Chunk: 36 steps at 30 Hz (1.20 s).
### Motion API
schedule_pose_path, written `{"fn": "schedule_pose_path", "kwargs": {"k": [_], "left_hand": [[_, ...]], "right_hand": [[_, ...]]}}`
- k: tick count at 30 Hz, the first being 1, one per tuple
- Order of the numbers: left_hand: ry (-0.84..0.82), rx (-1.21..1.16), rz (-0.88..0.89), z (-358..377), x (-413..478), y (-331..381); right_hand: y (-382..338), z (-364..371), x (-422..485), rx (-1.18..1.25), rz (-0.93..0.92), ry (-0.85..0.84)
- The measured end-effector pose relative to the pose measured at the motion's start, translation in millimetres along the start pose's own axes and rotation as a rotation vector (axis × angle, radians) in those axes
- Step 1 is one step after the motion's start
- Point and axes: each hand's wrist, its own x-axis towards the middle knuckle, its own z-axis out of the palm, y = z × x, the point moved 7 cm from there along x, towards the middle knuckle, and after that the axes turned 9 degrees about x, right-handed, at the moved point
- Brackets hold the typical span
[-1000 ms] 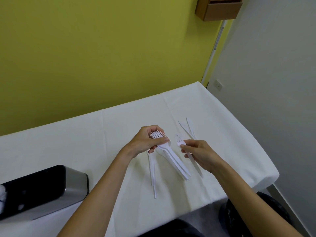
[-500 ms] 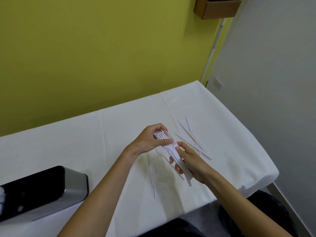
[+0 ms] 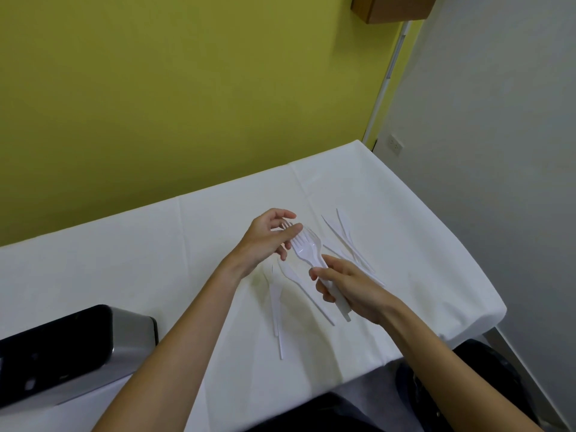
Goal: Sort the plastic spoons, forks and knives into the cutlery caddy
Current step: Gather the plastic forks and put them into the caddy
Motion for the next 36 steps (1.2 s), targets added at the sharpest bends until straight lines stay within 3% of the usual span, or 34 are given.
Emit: {"fn": "schedule_pose_path", "kwargs": {"k": [3, 9, 13, 20, 27, 36], "left_hand": [[0.070, -0.047, 0.003, -6, 2, 0], [0.103, 0.167, 0.037, -6, 7, 5], [0.137, 0.162, 0.036, -8, 7, 5], [0.131, 0.150, -0.012, -30, -5, 5], [0.420, 0.106, 0.046, -135, -65, 29], [0.780, 0.077, 0.098, -290, -215, 7]], "right_hand": [[-1, -3, 5, 0.056, 0.037, -0.022], [-3, 1, 13, 0.102, 0.090, -0.070], [-9, 7, 19, 0.149, 0.112, -0.116], [-12, 25, 34, -0.067, 0.133, -0.119], [-44, 92, 59, -0.077, -0.010, -0.094], [-55, 270, 71, 0.072, -0.135, -0.218]]}}
